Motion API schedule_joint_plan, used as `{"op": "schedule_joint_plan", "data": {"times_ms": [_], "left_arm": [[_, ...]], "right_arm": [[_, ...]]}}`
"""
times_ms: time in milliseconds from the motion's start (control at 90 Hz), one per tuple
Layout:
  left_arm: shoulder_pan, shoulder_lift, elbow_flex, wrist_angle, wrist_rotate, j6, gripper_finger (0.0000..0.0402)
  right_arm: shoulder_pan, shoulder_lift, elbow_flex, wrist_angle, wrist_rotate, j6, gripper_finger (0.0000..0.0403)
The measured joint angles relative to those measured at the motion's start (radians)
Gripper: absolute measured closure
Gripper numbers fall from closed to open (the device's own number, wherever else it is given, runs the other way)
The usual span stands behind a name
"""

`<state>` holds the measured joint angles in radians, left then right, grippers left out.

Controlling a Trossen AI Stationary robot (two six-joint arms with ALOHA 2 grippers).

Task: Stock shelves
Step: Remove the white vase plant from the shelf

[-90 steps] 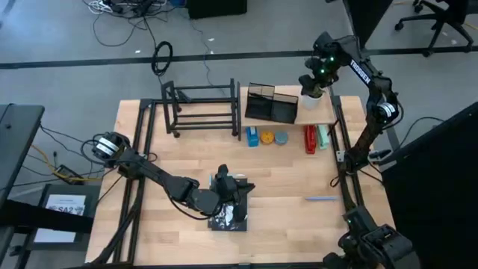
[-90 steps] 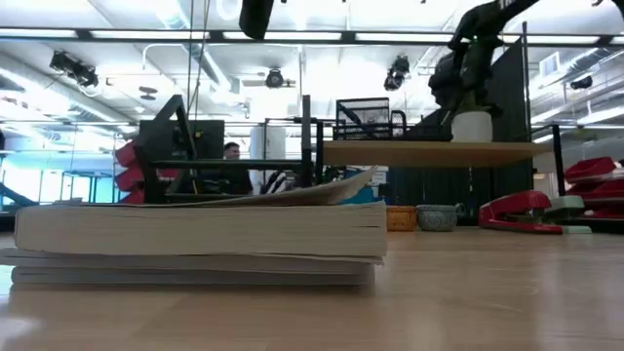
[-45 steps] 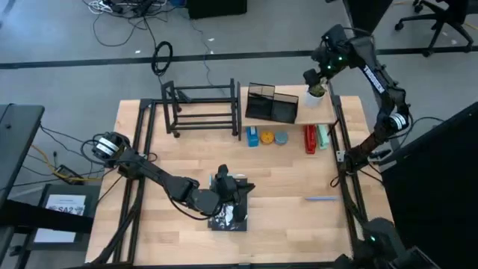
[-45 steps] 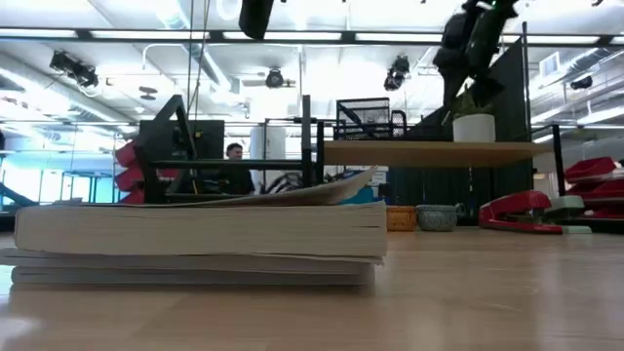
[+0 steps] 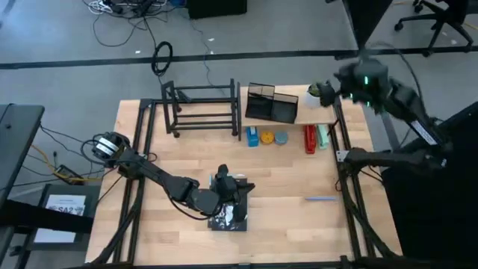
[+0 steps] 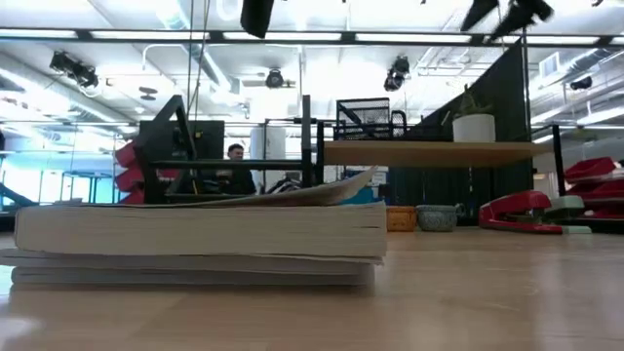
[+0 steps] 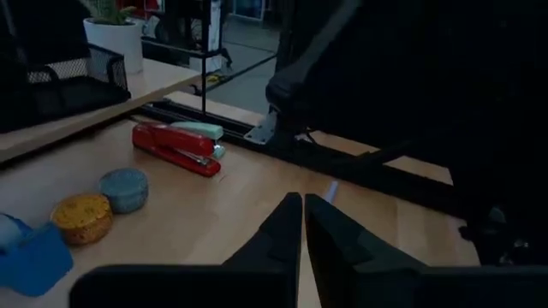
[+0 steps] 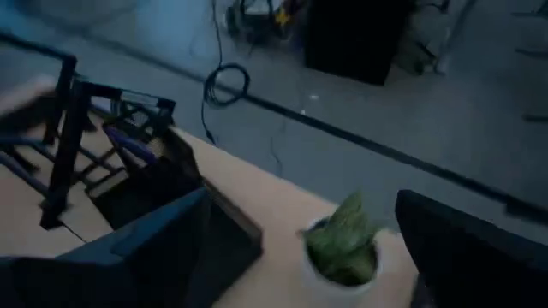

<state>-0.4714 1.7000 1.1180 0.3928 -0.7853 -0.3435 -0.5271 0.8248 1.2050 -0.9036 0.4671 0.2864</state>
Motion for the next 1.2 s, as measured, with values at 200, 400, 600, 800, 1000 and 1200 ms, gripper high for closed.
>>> {"op": "schedule_joint_plan", "data": {"times_ms": [200,400,600,800,1000,1200], "left_arm": [[0.008,0.0,0.0,-0.002,0.0,0.001,0.0401],[0.007,0.0,0.0,-0.002,0.0,0.001,0.0401],[0.007,0.0,0.0,-0.003,0.0,0.0,0.0401],[0.013,0.0,0.0,-0.002,0.001,0.0,0.0401],[0.021,0.0,0.0,-0.002,0.001,0.0,0.0401],[0.021,0.0,0.0,-0.002,0.001,-0.001,0.0401]], "right_arm": [[0.168,-0.142,-0.392,0.341,0.045,0.138,0.0058],[0.208,-0.125,-0.602,0.701,-0.009,0.057,0.0056],[0.232,-0.071,-0.6,0.564,0.097,0.075,0.0054],[0.259,-0.033,-0.6,0.406,0.248,0.139,0.004],[0.209,-0.032,-0.599,0.384,0.338,0.211,0.0034],[0.13,-0.036,-0.599,0.357,0.334,0.257,0.0037]]}}
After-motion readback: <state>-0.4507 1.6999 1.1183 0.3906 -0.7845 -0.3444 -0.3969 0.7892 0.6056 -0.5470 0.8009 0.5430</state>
